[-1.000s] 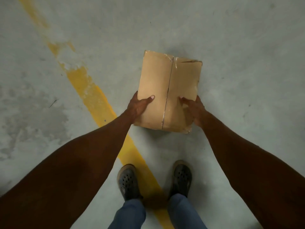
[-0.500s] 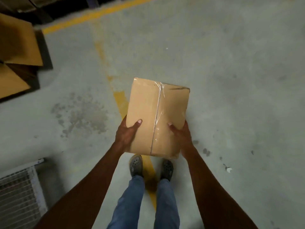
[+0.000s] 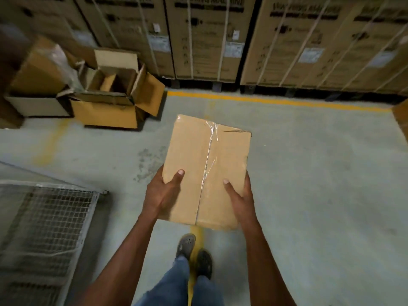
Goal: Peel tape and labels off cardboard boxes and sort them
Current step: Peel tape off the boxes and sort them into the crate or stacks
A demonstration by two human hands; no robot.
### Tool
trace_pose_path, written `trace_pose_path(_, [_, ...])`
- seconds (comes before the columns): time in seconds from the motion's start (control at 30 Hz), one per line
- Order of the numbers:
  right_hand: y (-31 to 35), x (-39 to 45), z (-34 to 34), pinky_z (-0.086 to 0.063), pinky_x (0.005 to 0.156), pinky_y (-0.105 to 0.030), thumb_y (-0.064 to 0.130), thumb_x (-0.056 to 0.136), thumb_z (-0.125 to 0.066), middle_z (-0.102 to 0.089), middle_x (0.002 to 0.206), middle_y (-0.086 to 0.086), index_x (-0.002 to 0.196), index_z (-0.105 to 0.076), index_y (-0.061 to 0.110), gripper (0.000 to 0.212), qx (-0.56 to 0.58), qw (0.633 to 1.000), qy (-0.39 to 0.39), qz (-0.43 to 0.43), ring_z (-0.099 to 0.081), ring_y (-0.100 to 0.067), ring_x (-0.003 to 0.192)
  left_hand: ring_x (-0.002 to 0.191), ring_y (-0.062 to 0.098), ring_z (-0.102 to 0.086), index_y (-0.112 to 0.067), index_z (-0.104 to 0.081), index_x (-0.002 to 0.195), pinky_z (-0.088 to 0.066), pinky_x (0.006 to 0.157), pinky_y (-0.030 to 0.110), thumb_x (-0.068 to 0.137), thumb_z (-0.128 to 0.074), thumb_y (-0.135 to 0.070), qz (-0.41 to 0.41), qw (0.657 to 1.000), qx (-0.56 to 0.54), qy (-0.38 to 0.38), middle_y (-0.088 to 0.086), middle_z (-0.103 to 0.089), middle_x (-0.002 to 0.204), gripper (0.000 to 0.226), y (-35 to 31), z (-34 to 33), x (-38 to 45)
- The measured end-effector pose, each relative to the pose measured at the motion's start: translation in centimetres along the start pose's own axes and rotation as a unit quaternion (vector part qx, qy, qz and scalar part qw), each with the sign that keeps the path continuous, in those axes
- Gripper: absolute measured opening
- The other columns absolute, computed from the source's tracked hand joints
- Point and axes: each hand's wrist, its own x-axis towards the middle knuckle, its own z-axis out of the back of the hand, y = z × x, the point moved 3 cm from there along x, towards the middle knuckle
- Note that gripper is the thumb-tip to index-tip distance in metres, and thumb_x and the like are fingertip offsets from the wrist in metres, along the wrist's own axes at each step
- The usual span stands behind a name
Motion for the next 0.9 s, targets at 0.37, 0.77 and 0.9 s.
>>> trace_pose_path(0.37, [11.0, -9.6, -13.0, -0.049, 0.102, -0.032, 0.037, 0.094, -0.074, -0.059, 0.138, 0.015, 0.156, -0.032, 0.045, 0.076, -0.083, 0.959, 0.242, 0.121, -0.061, -0.013, 0.122, 0.114, 0.015, -0.064, -0.034, -0.052, 0.143, -0.049, 0.093, 0.037, 0.096, -0.059, -0.061, -0.001, 0.979, -0.116, -0.170, -0.012, -0.066, 0.128, 0.054, 5.1, 18.0, -14.0])
trace_pose_path(0.77, [17.6, -32.9, -35.8, -0.048, 0.093, -0.041, 0.041, 0.096, -0.069, -0.056, 0.129, 0.015, 0.153, -0.027, 0.051, 0.071, -0.134, 0.830, 0.506, 0.190, -0.058, -0.009, 0.112, 0.097, 0.013, -0.071, -0.037, -0.059, 0.130, -0.054, 0.074, 0.036, 0.103, -0.052, -0.051, 0.034, 0.863, -0.247, -0.440, -0.009, -0.072, 0.112, 0.031, 16.5, 38.5, -33.2])
trace_pose_path(0.9, [17.8, -40.6, -42.9, -0.050, 0.097, -0.044, 0.039, 0.097, -0.069, -0.059, 0.130, 0.014, 0.149, -0.033, 0.047, 0.064, -0.134, 0.778, 0.584, 0.188, -0.060, -0.012, 0.116, 0.100, 0.016, -0.072, -0.035, -0.057, 0.135, -0.058, 0.084, 0.044, 0.098, -0.056, -0.057, 0.037, 0.832, -0.256, -0.491, -0.008, -0.074, 0.113, 0.043, 20.6, 45.5, -38.9])
